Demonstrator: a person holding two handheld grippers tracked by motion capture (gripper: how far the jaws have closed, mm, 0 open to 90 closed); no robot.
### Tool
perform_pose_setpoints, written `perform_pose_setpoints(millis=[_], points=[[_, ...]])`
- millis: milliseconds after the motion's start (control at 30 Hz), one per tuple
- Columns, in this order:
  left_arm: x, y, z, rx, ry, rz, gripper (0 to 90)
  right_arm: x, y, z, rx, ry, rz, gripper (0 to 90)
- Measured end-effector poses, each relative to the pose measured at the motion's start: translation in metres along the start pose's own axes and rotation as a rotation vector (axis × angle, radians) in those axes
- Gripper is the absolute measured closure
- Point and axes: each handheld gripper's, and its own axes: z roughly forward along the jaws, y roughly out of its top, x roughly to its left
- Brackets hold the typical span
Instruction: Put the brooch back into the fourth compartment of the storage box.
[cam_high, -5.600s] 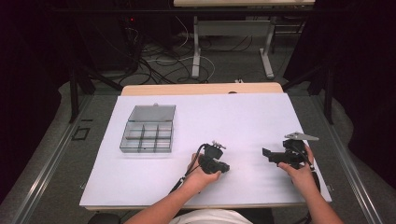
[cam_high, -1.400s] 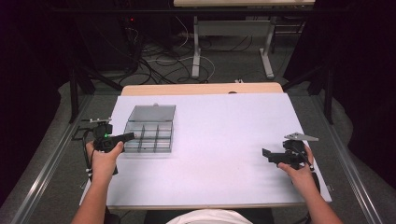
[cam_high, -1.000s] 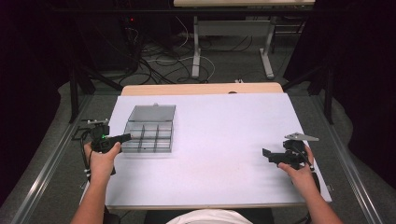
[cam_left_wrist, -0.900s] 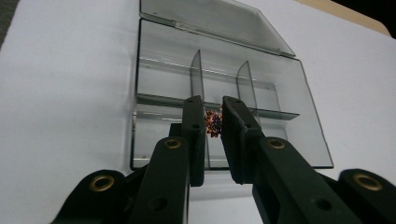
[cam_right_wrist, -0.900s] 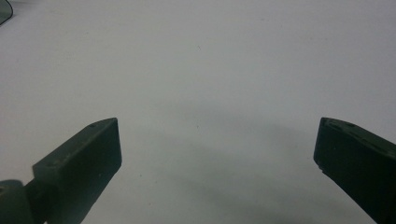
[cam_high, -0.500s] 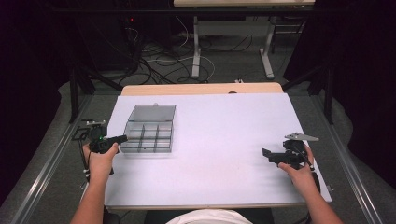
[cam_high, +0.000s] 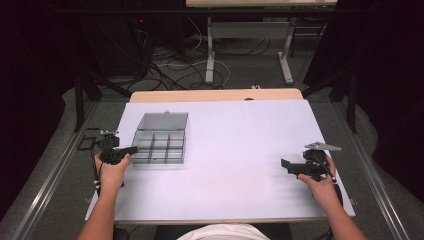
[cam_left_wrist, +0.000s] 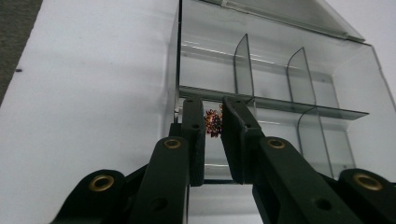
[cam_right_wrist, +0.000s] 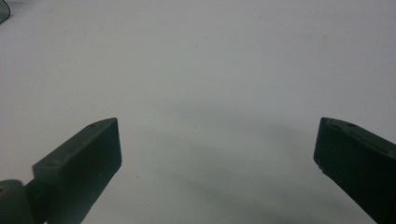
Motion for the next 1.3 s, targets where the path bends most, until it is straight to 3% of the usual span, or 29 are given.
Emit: perform_pose_setpoints(millis=[167, 333, 533, 1000, 1300], points=[[-0.0011, -0.0019, 0.0049, 0.004, 0.027, 0.011, 80.0, 0.0004, 0.0004, 0.0001, 0.002, 0.002, -0.003, 0.5], [-0.0018, -0.0029, 0.0073, 0.026, 0.029, 0.022, 80.0, 0.0006, 0.0009, 0.0013, 0.001, 0.006, -0.003, 0.6], [-0.0043, -0.0043, 0.0073, 0.013, 0.029, 0.034, 79.5, 0.0024, 0.0013, 0.0018, 0.006, 0.011, -0.002, 0.6], [-0.0070, -0.0045, 0.0036, -0.015, 0.003, 0.052, 68.3, 0.0029, 0.0001, -0.0011, 0.001, 0.005, -0.005, 0.5], [-0.0075, -0.0050, 0.0014, -0.068, -0.010, 0.074, 58.8, 0.0036, -0.0004, -0.0018, -0.001, 0.004, -0.003, 0.6]])
